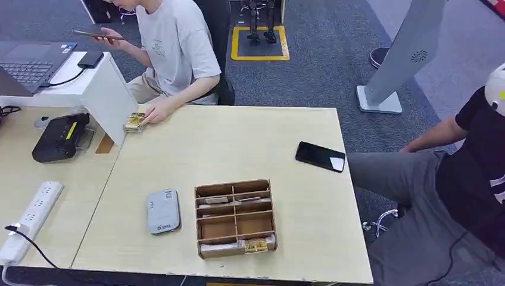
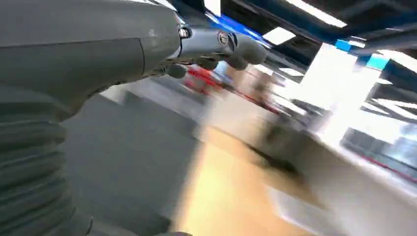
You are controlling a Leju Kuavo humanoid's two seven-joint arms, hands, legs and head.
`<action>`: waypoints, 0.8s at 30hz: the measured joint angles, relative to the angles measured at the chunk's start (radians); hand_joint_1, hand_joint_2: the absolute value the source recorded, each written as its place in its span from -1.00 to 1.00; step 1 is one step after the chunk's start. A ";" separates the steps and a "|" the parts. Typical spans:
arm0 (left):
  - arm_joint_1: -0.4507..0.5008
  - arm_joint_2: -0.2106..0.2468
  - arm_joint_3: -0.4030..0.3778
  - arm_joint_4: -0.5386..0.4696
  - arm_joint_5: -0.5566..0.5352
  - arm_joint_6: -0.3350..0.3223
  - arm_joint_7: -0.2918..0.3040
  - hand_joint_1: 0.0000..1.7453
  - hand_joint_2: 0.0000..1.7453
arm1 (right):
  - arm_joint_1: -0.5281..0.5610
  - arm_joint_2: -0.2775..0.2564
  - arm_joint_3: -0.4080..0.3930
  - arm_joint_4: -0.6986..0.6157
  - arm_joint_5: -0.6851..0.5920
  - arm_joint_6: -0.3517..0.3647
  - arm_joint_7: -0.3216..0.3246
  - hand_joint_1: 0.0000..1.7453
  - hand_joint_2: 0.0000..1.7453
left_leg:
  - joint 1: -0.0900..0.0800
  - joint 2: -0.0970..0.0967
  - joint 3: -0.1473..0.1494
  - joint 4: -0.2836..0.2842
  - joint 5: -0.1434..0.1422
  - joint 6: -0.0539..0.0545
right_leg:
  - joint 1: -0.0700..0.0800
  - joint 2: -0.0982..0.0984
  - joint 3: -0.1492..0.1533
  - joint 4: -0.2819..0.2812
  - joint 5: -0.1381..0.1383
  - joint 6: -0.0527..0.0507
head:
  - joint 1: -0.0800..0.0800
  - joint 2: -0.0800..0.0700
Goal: Pass the card to the sensor for recognition and then transmit it.
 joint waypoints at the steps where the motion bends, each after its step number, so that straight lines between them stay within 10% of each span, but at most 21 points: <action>1: -0.010 -0.034 0.071 0.026 -0.062 0.014 0.018 -1.00 1.00 | -0.004 0.003 -0.013 0.003 0.005 -0.010 -0.008 -1.00 1.00 | -0.001 0.000 0.001 0.000 0.000 0.000 | -0.001 0.001 0.000 0.000 0.000 0.000 | -0.001 0.000; 6: -0.029 -0.270 0.303 0.074 -0.174 0.012 0.198 -1.00 1.00 | -0.029 0.020 -0.066 0.021 0.026 -0.034 -0.032 -1.00 1.00 | -0.001 -0.004 0.001 0.003 -0.003 0.005 | -0.002 -0.004 0.001 -0.002 -0.003 0.004 | 0.000 0.000; 16: -0.054 -0.406 0.431 0.092 -0.281 -0.063 0.287 -1.00 1.00 | -0.045 0.027 -0.113 0.028 0.049 -0.032 -0.023 -1.00 1.00 | -0.002 -0.008 0.001 0.004 -0.004 0.007 | -0.002 -0.009 0.006 -0.003 -0.003 0.006 | 0.005 0.000; 24: -0.084 -0.445 0.446 0.332 -0.546 -0.064 0.105 -1.00 1.00 | -0.033 0.046 -0.181 -0.047 0.079 0.026 -0.014 -1.00 1.00 | -0.002 -0.008 0.001 0.004 -0.004 0.007 | -0.003 -0.010 0.006 -0.003 -0.003 0.006 | 0.006 0.000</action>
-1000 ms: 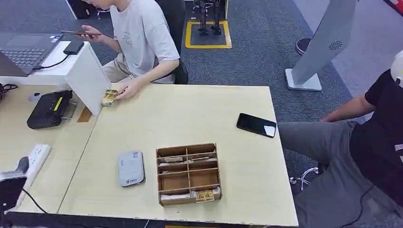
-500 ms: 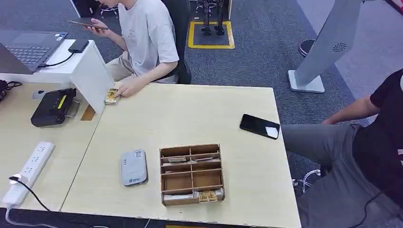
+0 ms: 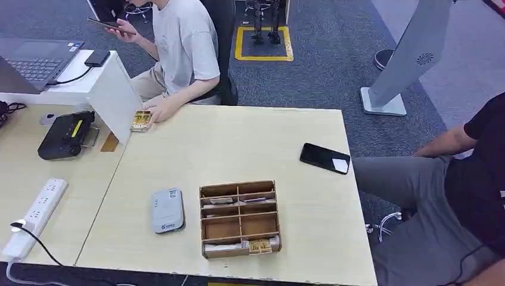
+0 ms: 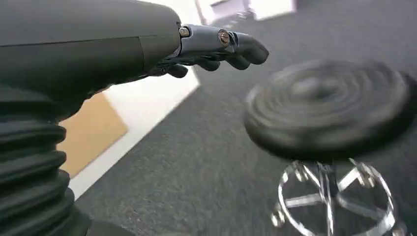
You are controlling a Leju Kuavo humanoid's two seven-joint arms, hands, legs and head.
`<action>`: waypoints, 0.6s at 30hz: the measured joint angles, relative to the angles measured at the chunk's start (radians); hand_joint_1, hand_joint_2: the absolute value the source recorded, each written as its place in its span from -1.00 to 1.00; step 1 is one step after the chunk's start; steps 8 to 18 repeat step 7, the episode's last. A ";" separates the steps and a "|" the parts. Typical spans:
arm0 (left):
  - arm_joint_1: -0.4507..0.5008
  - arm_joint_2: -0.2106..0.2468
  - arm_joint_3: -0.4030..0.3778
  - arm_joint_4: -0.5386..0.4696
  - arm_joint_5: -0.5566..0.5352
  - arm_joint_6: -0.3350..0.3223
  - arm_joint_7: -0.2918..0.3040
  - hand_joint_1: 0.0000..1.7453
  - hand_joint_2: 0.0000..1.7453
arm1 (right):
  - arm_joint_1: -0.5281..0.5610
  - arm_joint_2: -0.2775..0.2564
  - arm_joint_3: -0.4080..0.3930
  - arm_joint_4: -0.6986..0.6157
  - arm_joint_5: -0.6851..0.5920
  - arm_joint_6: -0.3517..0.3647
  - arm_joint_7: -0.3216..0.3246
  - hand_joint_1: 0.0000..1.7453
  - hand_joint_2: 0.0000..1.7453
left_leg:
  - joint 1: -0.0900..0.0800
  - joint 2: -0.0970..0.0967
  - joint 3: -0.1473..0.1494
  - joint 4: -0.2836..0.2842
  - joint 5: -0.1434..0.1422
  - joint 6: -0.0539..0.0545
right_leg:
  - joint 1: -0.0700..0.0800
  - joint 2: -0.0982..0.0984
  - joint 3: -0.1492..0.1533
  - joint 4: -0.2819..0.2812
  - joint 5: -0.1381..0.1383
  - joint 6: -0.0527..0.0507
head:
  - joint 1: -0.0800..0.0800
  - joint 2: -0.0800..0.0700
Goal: Pass the card to the sensor for recognition and then transmit it.
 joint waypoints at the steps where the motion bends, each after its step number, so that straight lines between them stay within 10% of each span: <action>1: -0.006 -0.003 0.000 0.032 -0.030 0.004 -0.014 -1.00 1.00 | 0.000 0.000 -0.004 -0.001 0.003 -0.004 -0.003 -1.00 1.00 | 0.000 0.000 0.000 0.000 0.000 0.000 | 0.000 0.000 0.000 0.000 0.000 0.000 | -0.001 0.000; 7: -0.022 0.009 -0.074 0.193 -0.012 0.007 -0.033 -1.00 1.00 | -0.004 -0.001 0.011 0.004 -0.063 -0.021 -0.011 -1.00 1.00 | 0.000 0.000 0.001 0.000 0.000 0.000 | 0.000 0.000 0.001 0.000 0.000 0.000 | -0.001 0.000; 18: -0.022 0.009 -0.074 0.193 -0.012 0.007 -0.033 -1.00 1.00 | -0.004 -0.001 0.011 0.004 -0.063 -0.021 -0.011 -1.00 1.00 | 0.000 0.000 0.001 0.000 0.000 0.000 | 0.000 0.000 0.001 0.000 0.000 0.000 | -0.001 0.000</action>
